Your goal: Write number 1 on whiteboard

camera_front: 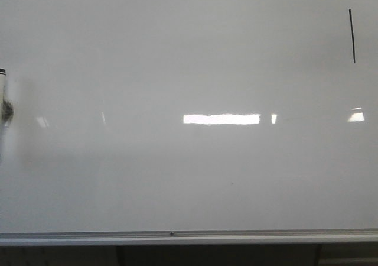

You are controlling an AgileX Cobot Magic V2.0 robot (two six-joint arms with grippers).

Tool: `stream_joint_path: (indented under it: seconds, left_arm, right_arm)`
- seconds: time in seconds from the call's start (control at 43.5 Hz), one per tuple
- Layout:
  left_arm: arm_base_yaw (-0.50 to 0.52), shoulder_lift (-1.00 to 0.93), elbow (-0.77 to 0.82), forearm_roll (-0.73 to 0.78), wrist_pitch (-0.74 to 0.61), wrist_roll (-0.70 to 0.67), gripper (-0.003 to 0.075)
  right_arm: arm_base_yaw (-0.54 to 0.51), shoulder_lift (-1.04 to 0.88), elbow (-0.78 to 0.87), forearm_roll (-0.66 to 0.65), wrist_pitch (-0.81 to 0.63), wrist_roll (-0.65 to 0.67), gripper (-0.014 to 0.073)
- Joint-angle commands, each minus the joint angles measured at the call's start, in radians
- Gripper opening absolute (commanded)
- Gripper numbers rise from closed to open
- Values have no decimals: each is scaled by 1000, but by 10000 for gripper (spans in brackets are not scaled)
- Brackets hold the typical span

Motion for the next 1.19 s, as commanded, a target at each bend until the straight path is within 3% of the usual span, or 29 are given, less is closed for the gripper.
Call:
stream_joint_path:
  seconds: [0.0,0.115,0.276,0.574,0.873,0.965,1.011,1.172]
  left_arm:
    - [-1,-89,-36,81,52,-85,400]
    - [-1,-194,-25,166,111,-192,400]
    - [-1,-334,49,162,107,-237,400]
    - [-1,-502,188,162,75,-241,400]
    - [-1,-515,206,145,51,-241,400]
    - [-1,-515,206,130,44,-241,390]
    - [-1,-515,206,125,37,-241,361]
    - [-1,-515,206,123,23,-241,195]
  right_arm:
    - [-5,-73,-27,-32,64,50,538]
    - [-5,-162,-26,-19,45,50,538]
    - [-5,-267,25,-13,-1,52,538]
    - [-5,-431,214,-13,-92,56,538]
    - [-5,-449,250,-12,-114,56,531]
    - [-5,-449,250,-12,-118,56,447]
    - [-5,-449,250,-12,-121,56,352]
    - [-5,-449,250,-11,-128,56,85]
